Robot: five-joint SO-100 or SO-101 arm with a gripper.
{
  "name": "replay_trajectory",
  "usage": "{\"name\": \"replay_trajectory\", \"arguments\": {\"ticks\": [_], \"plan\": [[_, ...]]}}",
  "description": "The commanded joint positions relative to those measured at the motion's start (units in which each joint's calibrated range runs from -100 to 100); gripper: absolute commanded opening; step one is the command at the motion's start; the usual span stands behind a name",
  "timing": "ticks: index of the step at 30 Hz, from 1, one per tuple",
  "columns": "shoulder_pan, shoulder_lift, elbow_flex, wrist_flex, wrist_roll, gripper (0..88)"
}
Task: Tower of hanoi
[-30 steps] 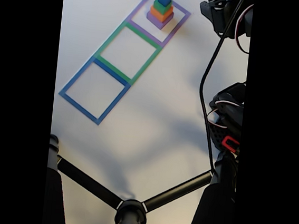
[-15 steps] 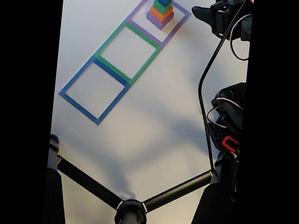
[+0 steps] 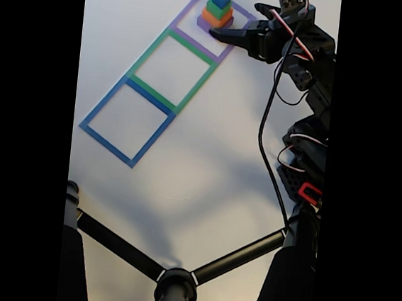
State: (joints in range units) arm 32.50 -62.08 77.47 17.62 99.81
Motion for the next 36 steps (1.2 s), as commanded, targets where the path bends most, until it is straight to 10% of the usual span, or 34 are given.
{"name": "replay_trajectory", "arguments": {"ticks": [1,36], "plan": [[-1.7,2.2,0.1,-5.2,0.2,44.2],[3.7,33.3,-2.4,-38.6,0.2,43.6]]}}
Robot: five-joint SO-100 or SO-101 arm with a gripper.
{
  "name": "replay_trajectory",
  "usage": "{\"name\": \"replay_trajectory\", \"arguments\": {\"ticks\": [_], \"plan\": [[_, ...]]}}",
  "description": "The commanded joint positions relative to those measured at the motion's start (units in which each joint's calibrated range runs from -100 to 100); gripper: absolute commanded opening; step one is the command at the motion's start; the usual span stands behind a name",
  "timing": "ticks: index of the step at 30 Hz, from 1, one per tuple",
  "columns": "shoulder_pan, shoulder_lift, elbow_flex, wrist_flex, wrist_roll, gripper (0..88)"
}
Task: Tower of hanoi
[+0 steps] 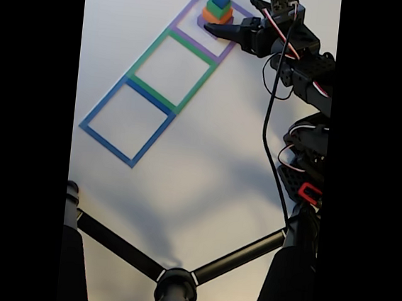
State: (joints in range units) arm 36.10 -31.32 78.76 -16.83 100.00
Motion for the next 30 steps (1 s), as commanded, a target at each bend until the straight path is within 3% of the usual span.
{"name": "replay_trajectory", "arguments": {"ticks": [1,23,30], "plan": [[-0.1,3.4,-4.3,-4.5,0.0,43.3],[-2.4,19.5,-9.6,-19.7,0.0,38.9],[-3.0,21.9,-11.7,-20.2,0.0,37.3]]}}
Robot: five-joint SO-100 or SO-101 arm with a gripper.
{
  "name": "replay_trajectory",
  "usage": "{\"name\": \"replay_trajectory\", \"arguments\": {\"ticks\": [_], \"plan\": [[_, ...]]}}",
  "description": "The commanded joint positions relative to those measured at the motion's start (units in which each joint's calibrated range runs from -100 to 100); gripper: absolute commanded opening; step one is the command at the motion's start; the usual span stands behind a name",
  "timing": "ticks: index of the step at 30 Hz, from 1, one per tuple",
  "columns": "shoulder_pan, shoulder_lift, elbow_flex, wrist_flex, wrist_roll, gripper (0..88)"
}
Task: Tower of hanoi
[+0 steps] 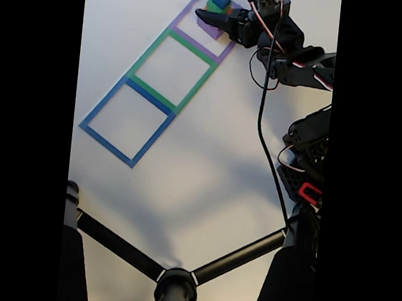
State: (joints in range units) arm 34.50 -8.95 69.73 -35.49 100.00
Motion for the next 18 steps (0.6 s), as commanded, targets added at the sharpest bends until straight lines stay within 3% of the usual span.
{"name": "replay_trajectory", "arguments": {"ticks": [1,18], "plan": [[-1.4,-0.4,-2.7,-1.5,0.0,36.6],[-3.3,1.2,-3.5,-2.2,0.0,31.9]]}}
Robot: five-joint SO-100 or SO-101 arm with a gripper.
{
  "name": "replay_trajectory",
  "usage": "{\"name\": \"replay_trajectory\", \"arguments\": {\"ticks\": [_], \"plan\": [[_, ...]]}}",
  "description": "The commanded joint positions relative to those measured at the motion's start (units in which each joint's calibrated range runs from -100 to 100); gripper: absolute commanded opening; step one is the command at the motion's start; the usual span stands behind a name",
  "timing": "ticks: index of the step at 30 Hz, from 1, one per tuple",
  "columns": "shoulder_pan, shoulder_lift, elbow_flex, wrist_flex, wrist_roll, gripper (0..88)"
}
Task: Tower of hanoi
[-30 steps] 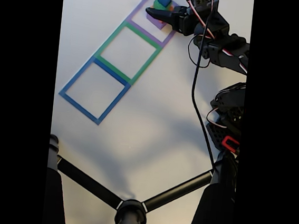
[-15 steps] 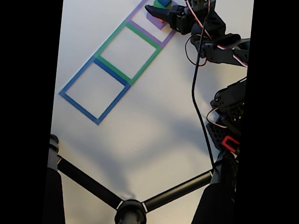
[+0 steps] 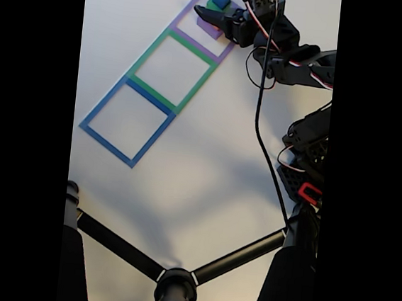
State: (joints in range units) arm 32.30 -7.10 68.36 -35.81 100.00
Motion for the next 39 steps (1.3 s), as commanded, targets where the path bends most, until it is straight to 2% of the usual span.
{"name": "replay_trajectory", "arguments": {"ticks": [1,39], "plan": [[-1.2,-0.5,-2.2,-2.0,0.0,31.7],[-5.0,-0.9,-0.2,-3.6,0.0,11.2]]}}
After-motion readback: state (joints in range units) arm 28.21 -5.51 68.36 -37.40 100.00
